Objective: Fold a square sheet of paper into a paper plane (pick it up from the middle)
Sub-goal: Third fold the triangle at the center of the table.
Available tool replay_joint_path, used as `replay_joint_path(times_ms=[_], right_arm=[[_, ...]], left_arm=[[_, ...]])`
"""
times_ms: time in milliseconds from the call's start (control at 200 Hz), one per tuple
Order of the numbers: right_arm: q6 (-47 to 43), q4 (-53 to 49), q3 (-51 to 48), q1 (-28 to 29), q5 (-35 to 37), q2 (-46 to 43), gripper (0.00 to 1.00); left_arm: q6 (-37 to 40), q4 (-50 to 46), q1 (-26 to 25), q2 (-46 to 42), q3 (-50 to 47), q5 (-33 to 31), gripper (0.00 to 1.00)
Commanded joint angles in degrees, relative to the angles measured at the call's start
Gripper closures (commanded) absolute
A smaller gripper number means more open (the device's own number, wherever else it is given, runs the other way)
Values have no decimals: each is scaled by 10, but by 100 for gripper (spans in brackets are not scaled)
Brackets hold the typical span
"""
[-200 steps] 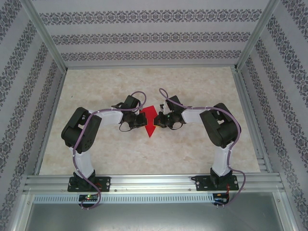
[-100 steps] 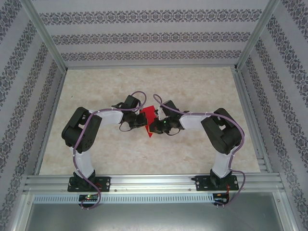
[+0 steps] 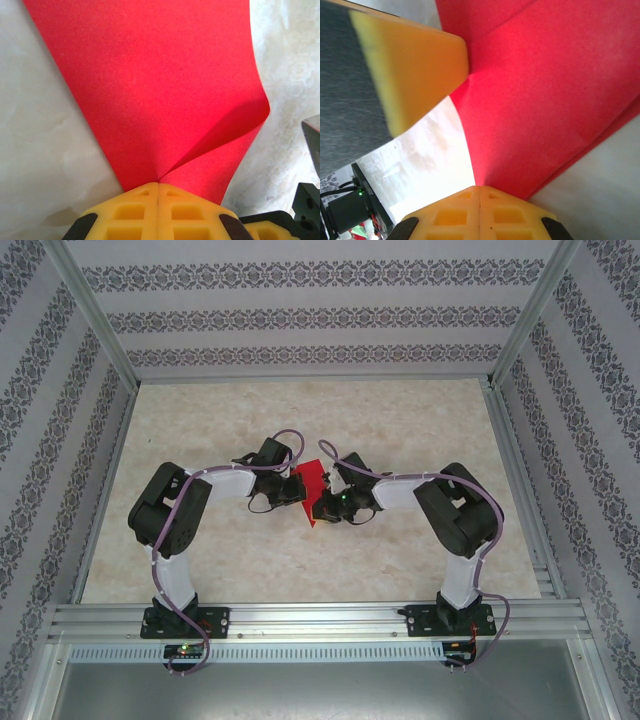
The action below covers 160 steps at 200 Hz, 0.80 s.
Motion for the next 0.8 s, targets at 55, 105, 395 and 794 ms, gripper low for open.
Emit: replay_joint_path(times_ms=[55, 105, 395, 794], right_arm=[[-24, -25, 4, 6, 3, 3, 98], [-25, -24, 4, 7, 3, -8, 98], [-31, -19, -13, 18, -12, -32, 98], [-40, -53, 12, 21, 2, -5, 98]], left_arm=[[8, -11, -5, 20, 2, -21, 96], [8, -12, -5, 19, 3, -21, 96], [8, -14, -6, 21, 3, -30, 96], [10, -21, -5, 21, 7, -32, 96]])
